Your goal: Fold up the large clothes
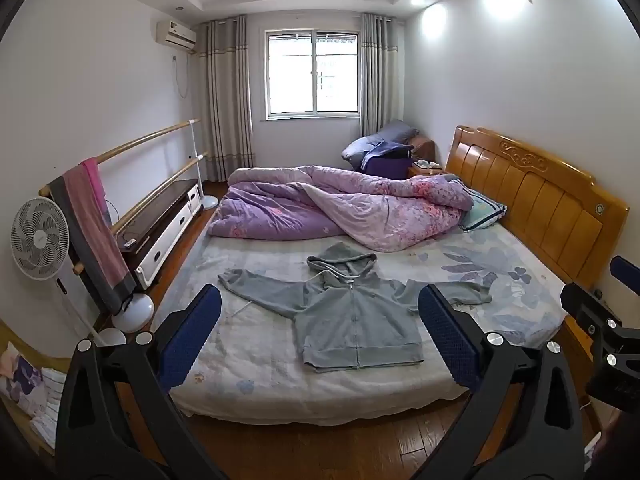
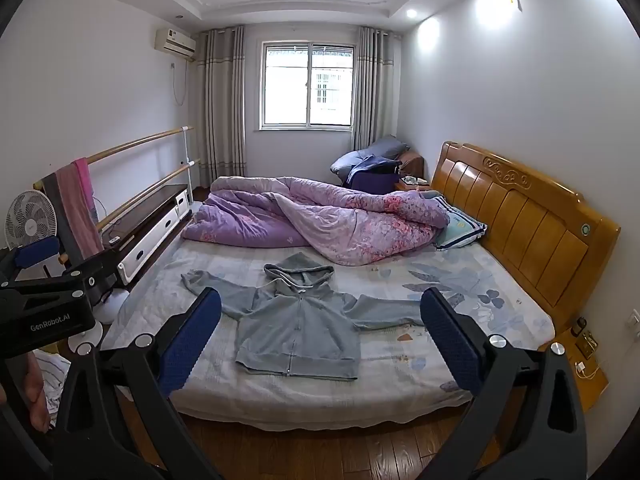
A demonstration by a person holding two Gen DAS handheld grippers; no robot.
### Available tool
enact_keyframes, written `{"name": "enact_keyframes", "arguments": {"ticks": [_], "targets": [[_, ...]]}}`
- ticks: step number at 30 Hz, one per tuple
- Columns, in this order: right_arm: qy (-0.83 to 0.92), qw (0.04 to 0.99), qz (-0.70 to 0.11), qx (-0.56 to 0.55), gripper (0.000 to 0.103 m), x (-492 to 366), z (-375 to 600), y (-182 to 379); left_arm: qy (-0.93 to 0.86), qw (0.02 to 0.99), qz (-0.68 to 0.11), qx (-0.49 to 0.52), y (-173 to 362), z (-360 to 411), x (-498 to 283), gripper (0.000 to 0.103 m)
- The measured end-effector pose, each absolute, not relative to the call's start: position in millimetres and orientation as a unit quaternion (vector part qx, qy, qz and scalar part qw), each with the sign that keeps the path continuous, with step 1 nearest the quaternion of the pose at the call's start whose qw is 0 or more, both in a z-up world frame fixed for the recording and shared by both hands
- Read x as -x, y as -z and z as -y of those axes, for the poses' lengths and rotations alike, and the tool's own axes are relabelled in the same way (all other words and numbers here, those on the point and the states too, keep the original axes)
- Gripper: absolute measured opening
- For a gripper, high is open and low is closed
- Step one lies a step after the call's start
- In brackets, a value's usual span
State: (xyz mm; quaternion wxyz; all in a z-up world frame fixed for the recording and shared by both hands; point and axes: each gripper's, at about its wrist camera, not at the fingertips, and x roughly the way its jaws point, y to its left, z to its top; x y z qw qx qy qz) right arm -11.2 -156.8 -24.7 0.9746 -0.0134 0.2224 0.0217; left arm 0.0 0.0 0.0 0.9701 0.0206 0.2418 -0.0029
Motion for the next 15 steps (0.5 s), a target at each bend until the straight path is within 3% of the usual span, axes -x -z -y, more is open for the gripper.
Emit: {"name": "enact_keyframes", "arguments": {"ticks": [15], "targets": [[-0.024, 0.975, -0.222, 0.005, 0.096, 11.0, 163.5, 24.5, 0.006, 0.970, -0.241, -0.015, 1.5, -1.4, -1.9, 0.098]]}}
